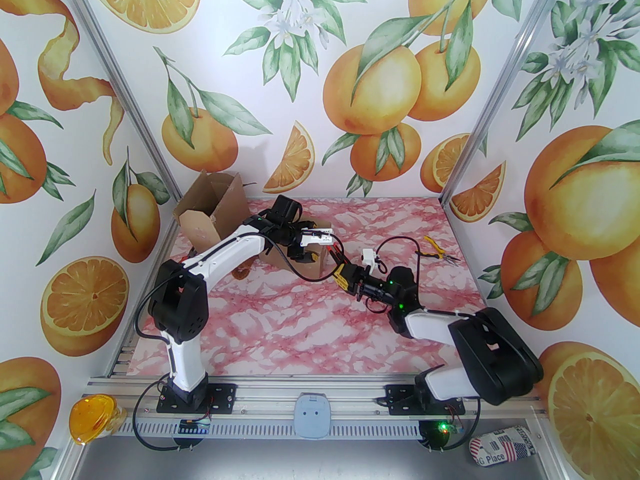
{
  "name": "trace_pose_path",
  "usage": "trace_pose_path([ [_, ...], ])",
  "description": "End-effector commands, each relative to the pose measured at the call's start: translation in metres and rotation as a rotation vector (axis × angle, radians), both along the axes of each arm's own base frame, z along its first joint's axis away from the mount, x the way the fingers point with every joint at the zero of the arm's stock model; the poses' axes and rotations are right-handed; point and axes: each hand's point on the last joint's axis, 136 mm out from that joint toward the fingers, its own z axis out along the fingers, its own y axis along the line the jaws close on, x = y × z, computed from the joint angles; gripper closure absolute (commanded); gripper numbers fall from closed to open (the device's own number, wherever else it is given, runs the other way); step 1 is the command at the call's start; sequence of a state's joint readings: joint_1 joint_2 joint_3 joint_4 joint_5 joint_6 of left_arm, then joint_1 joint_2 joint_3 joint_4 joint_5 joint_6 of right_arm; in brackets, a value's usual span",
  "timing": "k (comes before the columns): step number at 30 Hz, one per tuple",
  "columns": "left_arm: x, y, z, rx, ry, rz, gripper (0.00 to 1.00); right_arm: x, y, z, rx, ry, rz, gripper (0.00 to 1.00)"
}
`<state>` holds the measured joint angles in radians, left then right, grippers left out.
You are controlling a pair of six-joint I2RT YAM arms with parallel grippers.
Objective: Unpack the express box
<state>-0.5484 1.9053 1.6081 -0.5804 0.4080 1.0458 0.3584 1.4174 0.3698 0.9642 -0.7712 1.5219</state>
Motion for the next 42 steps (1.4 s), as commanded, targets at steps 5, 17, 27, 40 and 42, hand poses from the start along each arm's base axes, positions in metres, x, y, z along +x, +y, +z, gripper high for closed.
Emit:
trace_pose_path([
  [5,0.031,-0.004,0.036,-0.094,-0.096,0.049,0.27,-0.042,0.008,-0.013,-0.072,0.048,0.167,1.00],
  [17,0.039,-0.016,0.035,-0.132,-0.074,0.081,0.27,-0.053,0.015,-0.006,-0.017,0.054,0.192,1.00],
  [27,0.042,-0.025,0.028,-0.117,-0.091,0.097,0.27,-0.056,0.028,0.001,0.044,0.049,0.222,1.00],
  [40,0.032,-0.021,0.036,-0.121,-0.054,0.098,0.25,-0.047,0.000,-0.002,-0.105,0.007,0.141,1.00],
  [42,0.027,-0.016,0.043,-0.124,-0.026,0.108,0.24,-0.047,-0.010,0.003,-0.167,-0.020,0.142,1.00],
])
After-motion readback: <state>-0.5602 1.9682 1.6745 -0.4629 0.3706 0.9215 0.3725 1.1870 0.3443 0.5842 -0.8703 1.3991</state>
